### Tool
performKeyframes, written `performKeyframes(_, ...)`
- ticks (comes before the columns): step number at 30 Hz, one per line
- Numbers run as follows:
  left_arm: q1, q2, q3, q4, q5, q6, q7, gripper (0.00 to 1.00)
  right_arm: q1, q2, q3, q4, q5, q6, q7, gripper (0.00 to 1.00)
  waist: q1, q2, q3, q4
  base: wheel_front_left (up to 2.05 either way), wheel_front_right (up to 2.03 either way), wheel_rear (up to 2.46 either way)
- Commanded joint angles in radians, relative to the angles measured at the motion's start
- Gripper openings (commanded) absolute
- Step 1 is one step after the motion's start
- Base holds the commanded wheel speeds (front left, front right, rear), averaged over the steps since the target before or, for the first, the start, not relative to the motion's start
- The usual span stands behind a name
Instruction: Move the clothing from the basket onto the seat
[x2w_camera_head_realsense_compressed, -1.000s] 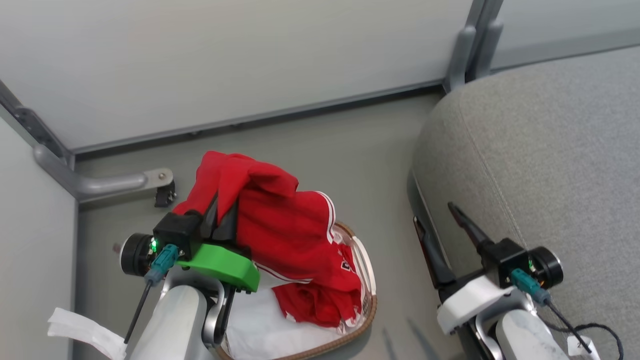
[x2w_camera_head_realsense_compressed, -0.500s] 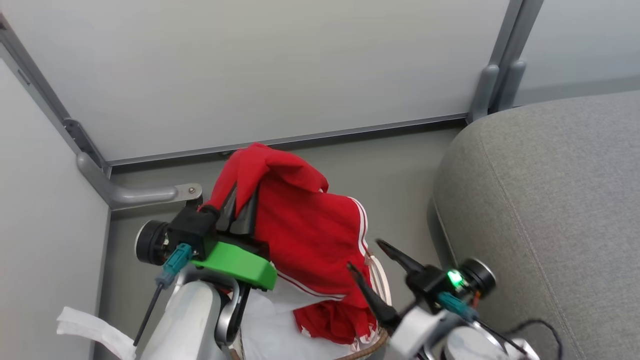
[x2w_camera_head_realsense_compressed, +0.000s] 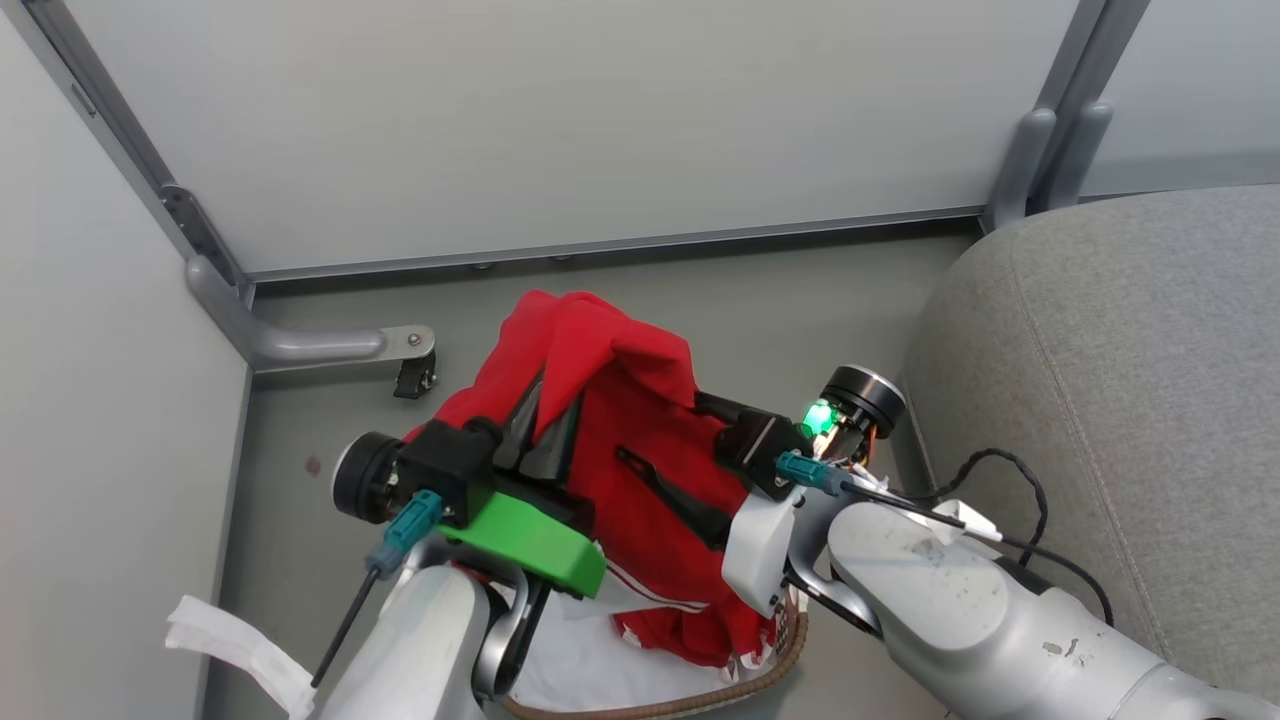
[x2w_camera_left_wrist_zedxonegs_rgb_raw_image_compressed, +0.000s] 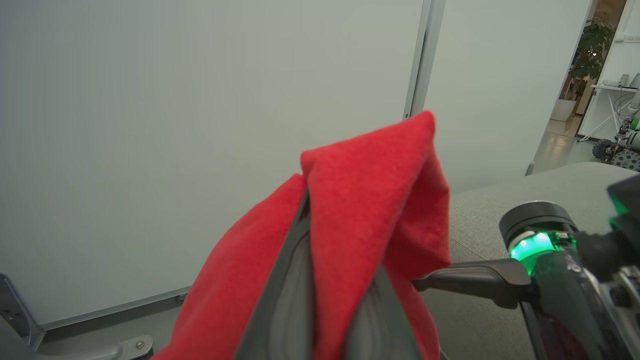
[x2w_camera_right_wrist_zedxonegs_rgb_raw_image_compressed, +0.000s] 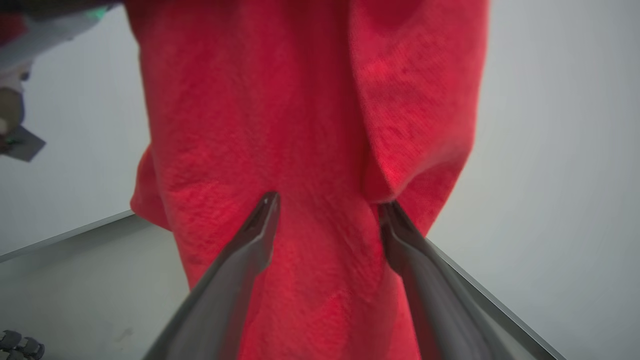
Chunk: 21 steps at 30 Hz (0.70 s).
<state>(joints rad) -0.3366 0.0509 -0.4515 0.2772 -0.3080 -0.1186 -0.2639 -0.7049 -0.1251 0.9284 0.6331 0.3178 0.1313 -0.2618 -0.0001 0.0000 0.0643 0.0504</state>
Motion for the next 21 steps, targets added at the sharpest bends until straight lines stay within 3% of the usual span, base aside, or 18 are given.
performKeyframes(1,-0.017,0.001,-0.011,0.003,-0.006,-0.003,-0.001,0.00,-0.017,-0.003,0.026,0.024,0.029,-0.001,-0.005,1.00,0.0001,0.0000,0.009,0.014,0.00,0.00,0.00)
performKeyframes(6,-0.033,0.001,-0.059,0.007,-0.021,-0.005,-0.001,0.00,-0.050,0.013,0.134,0.102,0.137,-0.001,-0.005,1.00,0.0001,0.0000,0.018,0.033,0.00,0.00,0.00)
performKeyframes(13,-0.048,0.001,-0.095,0.007,-0.035,0.000,-0.001,0.00,-0.003,0.042,0.187,0.163,0.193,-0.001,-0.005,1.00,0.0001,0.0000,0.028,0.051,0.00,0.00,0.00)
performKeyframes(15,-0.050,0.001,-0.104,0.008,-0.037,0.003,-0.001,0.00,0.017,0.052,0.179,0.175,0.202,-0.001,-0.005,0.00,0.0001,0.0000,0.030,0.055,0.00,0.00,0.00)
performKeyframes(21,-0.041,0.001,-0.103,0.022,-0.043,0.013,-0.001,0.00,0.082,0.066,0.060,0.149,0.194,-0.001,-0.005,0.00,0.0001,0.0000,0.028,0.058,0.00,0.00,0.00)
